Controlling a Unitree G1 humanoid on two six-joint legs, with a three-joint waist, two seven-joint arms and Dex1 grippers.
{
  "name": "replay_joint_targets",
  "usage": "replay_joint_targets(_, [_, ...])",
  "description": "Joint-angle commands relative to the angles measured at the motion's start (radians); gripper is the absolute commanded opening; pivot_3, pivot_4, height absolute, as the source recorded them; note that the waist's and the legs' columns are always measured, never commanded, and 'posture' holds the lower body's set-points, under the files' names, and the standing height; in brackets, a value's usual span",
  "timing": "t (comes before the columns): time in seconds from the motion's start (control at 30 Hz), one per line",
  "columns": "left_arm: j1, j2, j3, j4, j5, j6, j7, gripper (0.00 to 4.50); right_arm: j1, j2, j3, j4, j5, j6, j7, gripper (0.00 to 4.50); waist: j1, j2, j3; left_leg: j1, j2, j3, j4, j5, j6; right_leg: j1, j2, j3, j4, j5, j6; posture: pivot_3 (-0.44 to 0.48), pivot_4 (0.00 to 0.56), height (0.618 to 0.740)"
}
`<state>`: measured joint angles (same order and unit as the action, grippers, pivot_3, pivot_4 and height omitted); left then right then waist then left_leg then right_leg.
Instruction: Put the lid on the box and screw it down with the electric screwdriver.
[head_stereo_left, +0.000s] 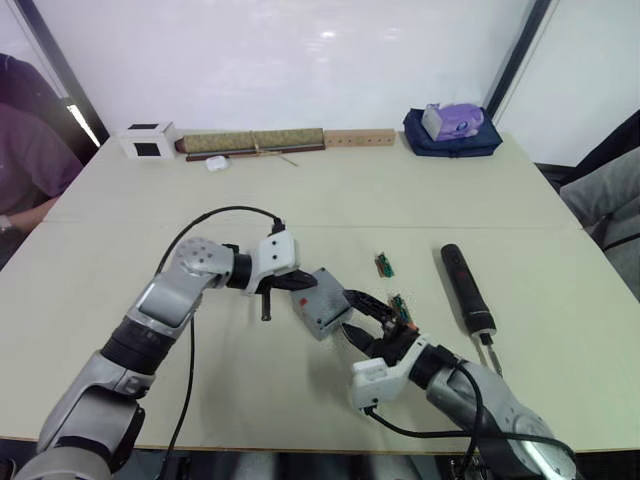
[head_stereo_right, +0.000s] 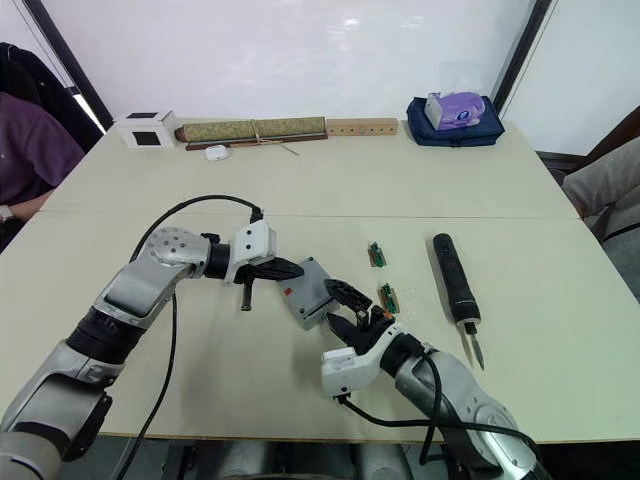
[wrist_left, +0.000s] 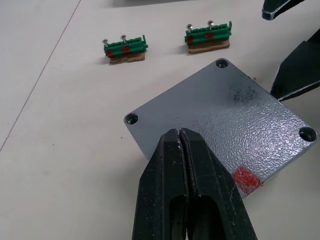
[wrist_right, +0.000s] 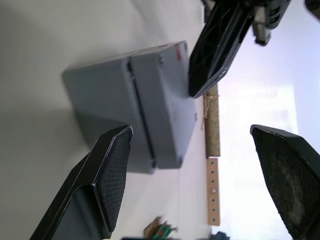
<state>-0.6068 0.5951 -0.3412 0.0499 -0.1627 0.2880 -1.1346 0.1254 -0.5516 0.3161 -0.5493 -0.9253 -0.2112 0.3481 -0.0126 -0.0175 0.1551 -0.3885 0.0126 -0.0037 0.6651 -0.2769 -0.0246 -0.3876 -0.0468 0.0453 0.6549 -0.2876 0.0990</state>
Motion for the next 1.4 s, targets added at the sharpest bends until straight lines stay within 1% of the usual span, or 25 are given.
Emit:
replay_joint_targets(0.03, [0.039,-0.005,-0.046,0.052,0.037,0.014,-0.025,0.0,0.02,-0.005,-0.032,-0.065,0.027,-0.024,-0.003,3.79,0.0,0.0,-0.001,0.0,0.0,0.0,0.0,0.0,0.0,0.0,0.0,0.0,0.0,0.0,0.0,0.0,0.15,0.74])
replay_joint_targets(0.23, [0.056,-0.011,-0.053,0.028,0.029,0.01,-0.057,0.0,0.049,-0.001,-0.065,-0.064,0.061,-0.024,0.008,3.79,0.0,-0.001,-0.002,0.0,0.0,0.0,0.0,0.0,0.0,0.0,0.0,0.0,0.0,0.0,0.0,0.0,0.15,0.74])
replay_joint_targets(0.3, [0.054,-0.014,-0.05,0.035,0.035,0.012,-0.051,0.0,0.052,0.007,-0.071,-0.061,0.077,-0.02,0.014,3.35,0.0,-0.001,-0.002,0.0,0.0,0.0,0.0,0.0,0.0,0.0,0.0,0.0,0.0,0.0,0.0,0.0,0.15,0.74])
replay_joint_targets(0.33, [0.053,-0.015,-0.049,0.039,0.039,0.009,-0.05,0.0,0.053,0.009,-0.073,-0.058,0.089,-0.018,0.02,3.22,0.0,-0.001,-0.002,0.0,0.0,0.0,0.0,0.0,0.0,0.0,0.0,0.0,0.0,0.0,0.0,0.0,0.15,0.74])
replay_joint_targets(0.37, [0.051,-0.017,-0.049,0.044,0.046,0.008,-0.041,0.0,0.055,0.012,-0.076,-0.057,0.095,-0.014,0.021,2.78,0.0,-0.001,-0.002,0.0,0.0,0.0,0.0,0.0,0.0,0.0,0.0,0.0,0.0,0.0,0.0,0.0,0.15,0.74])
replay_joint_targets(0.47, [0.049,-0.024,-0.04,0.053,0.046,0.005,-0.028,0.0,0.056,0.023,-0.082,-0.052,0.126,0.003,0.033,1.7,0.002,-0.001,-0.002,0.0,0.0,0.0,0.0,0.0,0.0,0.0,0.0,0.0,0.0,0.0,0.0,0.0,0.15,0.74])
replay_joint_targets(0.53, [0.048,-0.03,-0.031,0.053,0.04,0.007,-0.021,0.0,0.062,0.039,-0.091,-0.052,0.18,0.027,0.05,0.86,0.002,-0.001,-0.002,0.0,0.0,0.0,0.0,0.0,0.0,0.0,0.0,0.0,0.0,0.0,0.0,0.0,0.15,0.74])
replay_joint_targets(0.57, [0.046,-0.033,-0.02,0.05,0.029,0.016,-0.018,0.0,0.067,0.059,-0.104,-0.059,0.239,0.055,0.065,0.44,0.002,-0.001,-0.002,0.0,0.0,0.0,0.0,0.0,0.0,0.0,0.0,0.0,0.0,0.0,0.0,0.0,0.15,0.74])
replay_joint_targets(0.63, [0.035,-0.046,0.014,0.044,-0.012,0.056,-0.012,0.0,0.074,0.084,-0.131,-0.08,0.353,0.107,0.105,0.44,0.002,-0.001,-0.002,0.0,0.0,0.0,0.0,0.0,0.0,0.0,0.0,0.0,0.0,0.0,0.0,0.0,0.15,0.74])
replay_joint_targets(0.7, [0.016,-0.059,0.062,0.028,-0.078,0.129,-0.018,0.0,0.076,0.073,-0.151,-0.097,0.461,0.116,0.159,0.44,0.001,-0.001,-0.002,0.0,0.001,0.0,0.0,0.0,0.0,0.0,0.0,0.0,0.0,0.0,0.0,0.0,0.15,0.74])
replay_joint_targets(0.73, [0.009,-0.062,0.079,0.022,-0.102,0.16,-0.022,0.0,0.075,0.061,-0.158,-0.1,0.495,0.11,0.178,0.44,0.0,-0.001,-0.002,0.0,0.001,0.0,0.0,0.0,0.0,0.0,0.0,0.0,0.0,0.0,0.0,0.0,0.15,0.74])
replay_joint_targets(0.8, [-0.016,-0.075,0.116,0.031,-0.136,0.212,-0.004,0.0,0.068,0.044,-0.186,-0.084,0.495,0.113,0.175,0.44,0.0,-0.001,-0.001,-0.001,0.001,0.0,0.0,0.0,0.0,-0.001,0.0,0.0,0.0,0.0,0.0,0.0,0.15,0.74])
replay_joint_targets(0.83, [-0.035,-0.075,0.134,0.046,-0.149,0.235,-0.002,0.0,0.068,0.064,-0.2,-0.086,0.544,0.159,0.183,0.44,-0.001,-0.001,-0.001,-0.001,0.001,0.0,0.0,0.0,0.0,-0.001,0.0,0.0,0.0,0.0,0.0,0.0,0.15,0.74])
replay_joint_targets(0.9, [-0.103,-0.103,0.206,0.11,-0.199,0.306,0.04,0.0,0.069,0.094,-0.199,-0.101,0.667,0.335,0.262,0.44,0.0,-0.002,0.0,-0.002,0.001,-0.001,0.0,0.0,0.0,-0.002,0.001,0.0,0.0,0.0,0.0,0.0,0.15,0.74])
replay_joint_targets(0.97, [-0.155,-0.13,0.267,0.166,-0.234,0.351,0.084,0.0,0.056,0.086,-0.181,-0.098,0.683,0.468,0.323,0.44,0.001,-0.003,0.001,-0.002,0.002,-0.002,0.0,0.0,0.0,-0.002,0.001,-0.002,0.0,0.0,0.0,0.0,0.15,0.74])
replay_joint_targets(1.07, [-0.197,-0.155,0.329,0.259,-0.221,0.347,0.182,0.0,-0.019,0.12,-0.234,-0.137,0.84,0.681,0.367,0.44,-0.003,-0.002,0.002,-0.003,0.001,-0.002,0.0,0.0,0.0,-0.003,0.0,-0.001,0.0,0.0,0.0,0.0,0.15,0.74])
replay_joint_targets(1.1, [-0.187,-0.146,0.312,0.283,-0.19,0.318,0.185,0.0,-0.04,0.13,-0.248,-0.16,0.907,0.767,0.389,0.44,-0.004,-0.001,0.002,-0.003,0.001,-0.001,0.0,0.0,0.0,-0.003,0.0,-0.001,0.0,0.0,0.0,0.0,0.15,0.74])
replay_joint_targets(1.13, [-0.171,-0.131,0.279,0.304,-0.149,0.284,0.179,0.0,-0.058,0.13,-0.25,-0.176,0.938,0.849,0.402,0.44,-0.005,-0.001,0.002,-0.003,0.001,-0.001,0.0,0.0,0.0,-0.003,0.0,-0.001,0.0,0.0,0.0,0.0,0.15,0.74])
replay_joint_targets(1.2, [-0.136,-0.11,0.217,0.347,-0.072,0.201,0.172,0.0,-0.089,0.112,-0.229,-0.19,0.992,0.941,0.432,0.44,-0.005,-0.001,0.001,-0.003,0.002,-0.002,-0.001,0.0,0.0,-0.004,0.001,-0.001,0.0,0.0,0.0,0.0,0.15,0.74])
replay_joint_targets(1.27, [-0.114,-0.12,0.207,0.348,-0.071,0.192,0.164,0.0,-0.13,0.109,-0.197,-0.188,1.032,1.016,0.437,0.44,-0.002,-0.001,0.002,-0.003,0.002,-0.002,-0.002,0.0,0.0,-0.004,0.001,-0.001,0.0,0.0,0.0,0.0,0.15,0.74])
replay_joint_targets(1.4, [-0.069,-0.131,0.179,0.31,-0.055,0.178,0.15,0.0,-0.2,0.122,-0.182,-0.169,1.095,1.113,0.414,0.44,0.004,-0.002,0.003,-0.006,0.002,-0.002,-0.002,0.0,0.0,-0.007,0.0,-0.002,0.0,0.0,-0.001,0.0,0.15,0.74])
